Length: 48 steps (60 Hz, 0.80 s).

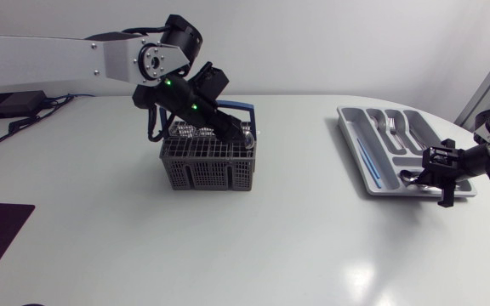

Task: Unload the cutlery basket into the drawer organizer.

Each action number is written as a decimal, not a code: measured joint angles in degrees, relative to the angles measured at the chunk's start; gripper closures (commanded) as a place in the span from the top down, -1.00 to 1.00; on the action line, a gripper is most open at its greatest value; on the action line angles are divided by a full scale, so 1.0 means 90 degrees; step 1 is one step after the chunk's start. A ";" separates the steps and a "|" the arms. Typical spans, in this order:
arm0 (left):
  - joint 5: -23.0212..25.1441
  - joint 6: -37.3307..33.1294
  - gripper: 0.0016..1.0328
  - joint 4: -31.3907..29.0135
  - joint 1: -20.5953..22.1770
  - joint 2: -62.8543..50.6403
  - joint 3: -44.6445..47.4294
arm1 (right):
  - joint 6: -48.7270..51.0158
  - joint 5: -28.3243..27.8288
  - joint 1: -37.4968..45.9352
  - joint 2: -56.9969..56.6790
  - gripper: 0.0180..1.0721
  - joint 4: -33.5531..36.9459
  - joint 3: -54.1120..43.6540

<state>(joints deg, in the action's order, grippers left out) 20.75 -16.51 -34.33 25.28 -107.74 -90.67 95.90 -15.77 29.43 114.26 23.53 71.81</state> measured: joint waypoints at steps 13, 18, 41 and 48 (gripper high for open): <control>0.0005 -0.0080 0.28 0.0058 -0.0007 -0.0134 0.0000 | 0.0044 0.0146 0.0158 0.0092 -0.33 -0.0136 0.0049; 0.0078 -0.0170 0.25 0.0073 -0.0019 -0.0185 0.0000 | 0.0041 0.0185 0.0165 0.0092 -0.14 -0.0163 0.0058; 0.0622 -0.0415 -0.19 0.0068 -0.0209 -0.0216 -0.0002 | -0.0393 0.0136 0.0039 -0.0425 0.12 -0.0158 -0.0284; 0.0690 -0.0532 -0.36 0.0049 -0.0335 -0.0216 -0.0002 | -0.0712 0.0002 -0.0090 -0.0726 0.36 -0.0134 -0.0435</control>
<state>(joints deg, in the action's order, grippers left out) 26.96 -21.30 -33.89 22.26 -109.69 -90.70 89.49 -15.75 28.62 107.72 22.33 67.90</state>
